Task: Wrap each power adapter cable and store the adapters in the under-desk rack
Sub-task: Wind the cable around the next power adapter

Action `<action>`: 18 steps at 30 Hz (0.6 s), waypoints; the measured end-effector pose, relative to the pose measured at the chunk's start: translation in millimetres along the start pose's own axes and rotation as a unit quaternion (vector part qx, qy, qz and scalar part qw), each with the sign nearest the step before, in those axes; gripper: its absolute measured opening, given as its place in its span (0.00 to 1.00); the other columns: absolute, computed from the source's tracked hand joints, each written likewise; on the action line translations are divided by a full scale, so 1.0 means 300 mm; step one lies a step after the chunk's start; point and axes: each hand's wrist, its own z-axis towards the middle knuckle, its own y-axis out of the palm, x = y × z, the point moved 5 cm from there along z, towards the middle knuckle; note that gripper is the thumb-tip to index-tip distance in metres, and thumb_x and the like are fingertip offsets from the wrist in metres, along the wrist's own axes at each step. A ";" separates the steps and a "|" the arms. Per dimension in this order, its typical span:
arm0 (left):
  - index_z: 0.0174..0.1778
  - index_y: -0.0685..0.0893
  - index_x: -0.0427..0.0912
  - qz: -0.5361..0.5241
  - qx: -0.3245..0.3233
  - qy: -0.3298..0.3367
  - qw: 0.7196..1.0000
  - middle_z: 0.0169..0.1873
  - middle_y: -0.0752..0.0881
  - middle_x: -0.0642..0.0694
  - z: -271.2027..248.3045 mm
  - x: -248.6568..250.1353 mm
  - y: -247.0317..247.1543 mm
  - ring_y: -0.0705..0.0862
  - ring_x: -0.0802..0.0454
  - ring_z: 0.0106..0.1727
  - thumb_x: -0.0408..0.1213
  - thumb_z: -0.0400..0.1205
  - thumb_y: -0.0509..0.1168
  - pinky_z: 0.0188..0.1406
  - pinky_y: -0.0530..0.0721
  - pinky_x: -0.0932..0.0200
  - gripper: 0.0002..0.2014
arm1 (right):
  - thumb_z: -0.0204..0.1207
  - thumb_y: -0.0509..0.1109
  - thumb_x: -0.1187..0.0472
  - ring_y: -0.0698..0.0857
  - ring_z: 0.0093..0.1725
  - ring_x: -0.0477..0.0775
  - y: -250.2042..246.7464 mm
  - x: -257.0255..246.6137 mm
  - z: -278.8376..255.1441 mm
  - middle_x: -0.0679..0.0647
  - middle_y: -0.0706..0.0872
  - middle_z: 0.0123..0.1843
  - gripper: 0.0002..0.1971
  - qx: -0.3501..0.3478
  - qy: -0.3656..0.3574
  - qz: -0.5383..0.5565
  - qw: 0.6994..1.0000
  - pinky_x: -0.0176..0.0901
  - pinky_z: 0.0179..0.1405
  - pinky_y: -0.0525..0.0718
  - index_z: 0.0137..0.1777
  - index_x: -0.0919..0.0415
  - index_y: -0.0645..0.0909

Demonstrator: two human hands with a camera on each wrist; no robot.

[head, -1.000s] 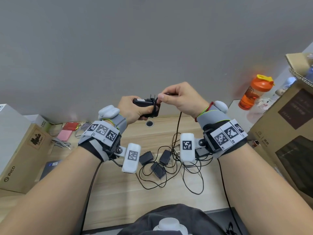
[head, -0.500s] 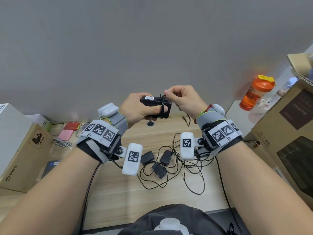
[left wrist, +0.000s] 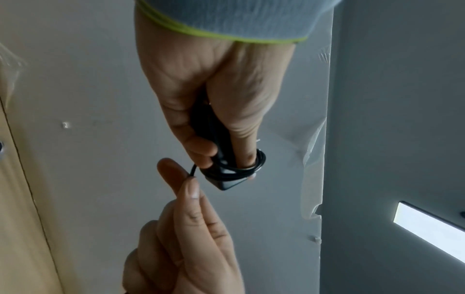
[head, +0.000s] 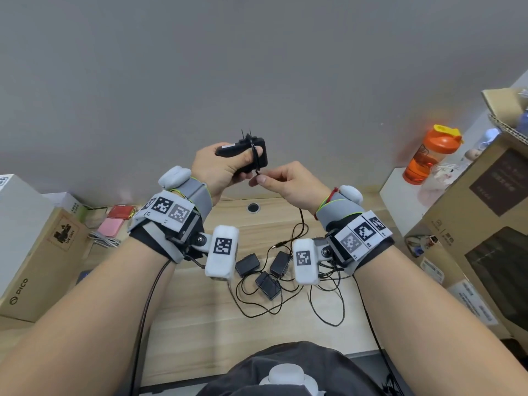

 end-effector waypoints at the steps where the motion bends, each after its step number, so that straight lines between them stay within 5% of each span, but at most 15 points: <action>1: 0.43 0.81 0.37 0.010 0.010 0.002 1.000 0.31 0.86 0.43 0.004 -0.005 -0.007 0.83 0.49 0.27 0.37 0.72 0.80 0.30 0.84 0.63 0.14 | 0.85 0.66 0.57 0.71 0.24 0.38 0.004 -0.001 0.003 0.39 0.74 0.21 0.13 0.000 0.000 -0.006 1.000 0.27 0.30 0.66 0.56 0.63 0.90; 3: 0.39 0.81 0.38 0.041 0.026 0.008 0.999 0.28 0.87 0.45 0.008 -0.015 -0.022 0.84 0.49 0.25 0.36 0.71 0.81 0.28 0.84 0.63 0.13 | 0.84 0.68 0.55 0.68 0.25 0.42 0.005 -0.009 0.000 0.41 0.74 0.23 0.13 -0.005 0.002 -0.013 1.000 0.31 0.30 0.65 0.54 0.62 0.91; 8: 0.44 0.83 0.33 0.123 0.024 0.003 0.992 0.32 0.88 0.38 0.013 -0.047 -0.055 0.86 0.50 0.24 0.35 0.68 0.83 0.27 0.85 0.62 0.17 | 0.83 0.69 0.61 0.76 0.23 0.32 -0.030 -0.048 -0.018 0.34 0.77 0.17 0.11 0.000 -0.006 -0.017 1.000 0.20 0.27 0.69 0.51 0.68 0.90; 14: 0.41 0.83 0.35 0.208 -0.032 -0.011 0.978 0.34 0.87 0.40 0.005 -0.063 -0.031 0.86 0.50 0.27 0.31 0.69 0.81 0.31 0.89 0.59 0.13 | 0.77 0.76 0.57 0.75 0.34 0.47 -0.069 -0.053 0.007 0.53 0.83 0.31 0.08 0.017 -0.020 0.007 1.000 0.40 0.39 0.73 0.41 0.61 0.91; 18: 0.42 0.83 0.33 0.233 -0.095 -0.024 0.967 0.32 0.87 0.38 -0.021 -0.067 -0.003 0.86 0.49 0.26 0.32 0.66 0.83 0.30 0.88 0.57 0.16 | 0.75 0.77 0.62 0.76 0.28 0.40 -0.125 -0.054 0.016 0.47 0.83 0.24 0.06 0.058 -0.024 0.056 0.996 0.29 0.38 0.77 0.40 0.64 0.88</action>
